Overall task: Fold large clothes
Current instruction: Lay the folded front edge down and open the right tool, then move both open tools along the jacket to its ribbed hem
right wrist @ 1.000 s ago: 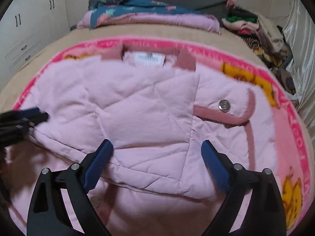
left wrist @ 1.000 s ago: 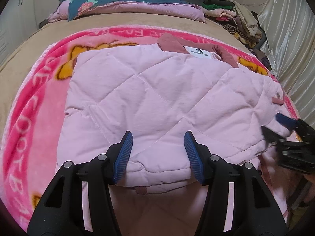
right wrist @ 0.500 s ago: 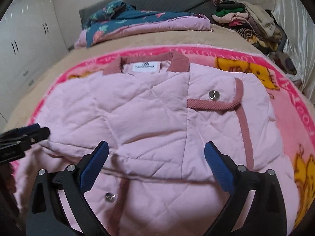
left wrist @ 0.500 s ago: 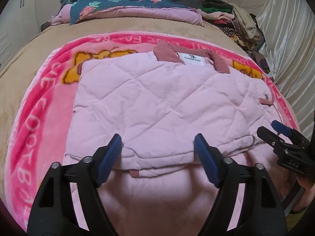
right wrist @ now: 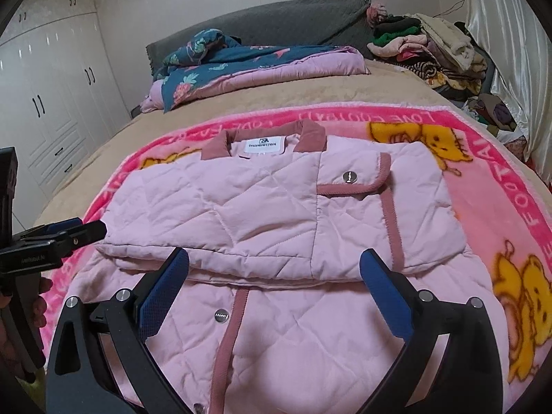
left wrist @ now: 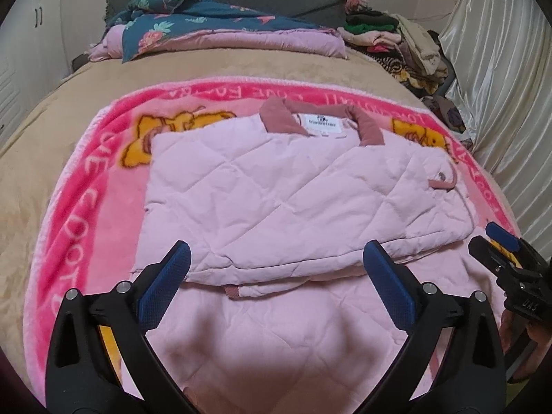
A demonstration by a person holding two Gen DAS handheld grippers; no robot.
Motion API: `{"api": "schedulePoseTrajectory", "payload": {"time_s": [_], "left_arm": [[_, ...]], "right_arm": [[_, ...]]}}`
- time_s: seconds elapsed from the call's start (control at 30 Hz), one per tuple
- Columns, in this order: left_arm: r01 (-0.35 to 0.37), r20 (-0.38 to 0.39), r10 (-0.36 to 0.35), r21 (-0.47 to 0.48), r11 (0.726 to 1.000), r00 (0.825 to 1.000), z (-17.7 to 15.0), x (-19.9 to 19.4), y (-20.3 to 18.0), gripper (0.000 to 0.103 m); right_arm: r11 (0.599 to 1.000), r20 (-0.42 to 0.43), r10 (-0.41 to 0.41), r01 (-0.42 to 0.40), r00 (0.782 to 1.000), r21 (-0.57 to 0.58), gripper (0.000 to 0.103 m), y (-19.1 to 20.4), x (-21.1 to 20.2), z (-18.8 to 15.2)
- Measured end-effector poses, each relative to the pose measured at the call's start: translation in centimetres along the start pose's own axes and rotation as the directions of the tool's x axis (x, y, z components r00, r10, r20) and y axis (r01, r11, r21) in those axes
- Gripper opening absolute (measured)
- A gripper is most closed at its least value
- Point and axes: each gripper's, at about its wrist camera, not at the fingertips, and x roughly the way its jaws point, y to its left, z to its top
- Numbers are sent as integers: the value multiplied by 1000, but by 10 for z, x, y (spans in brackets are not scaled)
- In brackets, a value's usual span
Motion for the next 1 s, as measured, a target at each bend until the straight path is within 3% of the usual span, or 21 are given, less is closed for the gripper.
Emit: {"api": "schedulePoseTrajectory", "payload": {"time_s": [0.6, 1.0], "left_arm": [[11, 173, -4, -40, 999, 985, 9, -79, 6, 94], [27, 235, -16, -43, 999, 972, -9, -112, 5, 94]], "right_arm": [[1000, 104, 8, -8, 995, 4, 99, -5, -65, 1], [1000, 163, 13, -12, 987, -3, 99, -5, -104, -6]]}}
